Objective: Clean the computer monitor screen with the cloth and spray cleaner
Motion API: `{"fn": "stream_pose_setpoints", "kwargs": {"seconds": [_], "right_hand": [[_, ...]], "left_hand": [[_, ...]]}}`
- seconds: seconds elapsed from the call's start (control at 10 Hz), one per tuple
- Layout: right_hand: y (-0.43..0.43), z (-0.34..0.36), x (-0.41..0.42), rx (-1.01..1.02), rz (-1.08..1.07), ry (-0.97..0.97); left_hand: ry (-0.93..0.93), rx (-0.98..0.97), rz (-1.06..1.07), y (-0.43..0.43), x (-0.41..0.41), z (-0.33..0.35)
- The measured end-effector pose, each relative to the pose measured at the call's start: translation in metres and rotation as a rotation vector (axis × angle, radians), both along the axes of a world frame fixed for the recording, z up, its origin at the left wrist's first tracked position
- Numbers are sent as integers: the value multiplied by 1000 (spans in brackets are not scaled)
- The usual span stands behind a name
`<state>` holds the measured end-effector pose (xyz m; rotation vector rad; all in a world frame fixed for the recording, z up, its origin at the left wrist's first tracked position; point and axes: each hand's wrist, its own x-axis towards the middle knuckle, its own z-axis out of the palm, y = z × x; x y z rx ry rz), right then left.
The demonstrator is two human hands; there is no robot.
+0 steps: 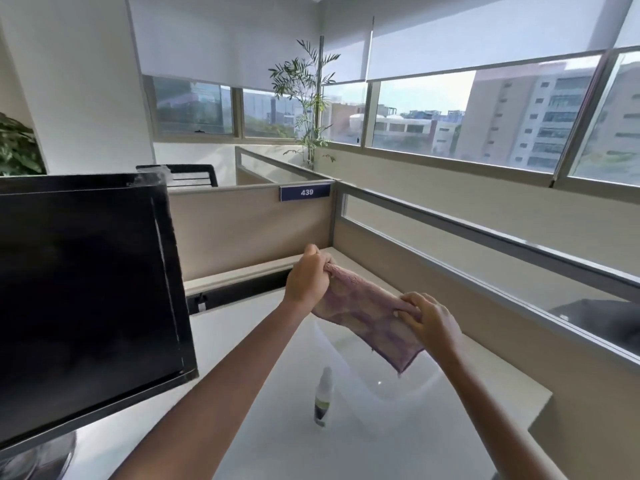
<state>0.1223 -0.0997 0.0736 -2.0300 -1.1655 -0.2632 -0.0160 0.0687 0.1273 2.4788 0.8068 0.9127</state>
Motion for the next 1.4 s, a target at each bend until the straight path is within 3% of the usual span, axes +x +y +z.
{"fn": "stream_pose_setpoints", "kwargs": {"seconds": [0.2,0.4,0.7,0.8,0.9,1.1,1.2,1.4], "right_hand": [[-3,-41,28,-386,-15,201],[7,-59,42,-737,114,366],[24,-93,47,-705,-33,9],[32,-102,51,-745,158,-58],[41,-107,50,-891,351,32],[53,-124,60,-1185,367,44],[52,-120,59,-1135,372,72],[42,-91,38,-522,336,131]], "left_hand": [[119,-114,9,3,51,-39],[264,-153,49,9,83,-75],[324,-269,-5,15,124,-111],[504,-276,-28,18,122,-124],[685,-236,-37,20,116,-134],[758,-147,-42,13,100,-141],[624,-147,-91,13,89,-136],[251,-108,-80,18,60,-126]]}}
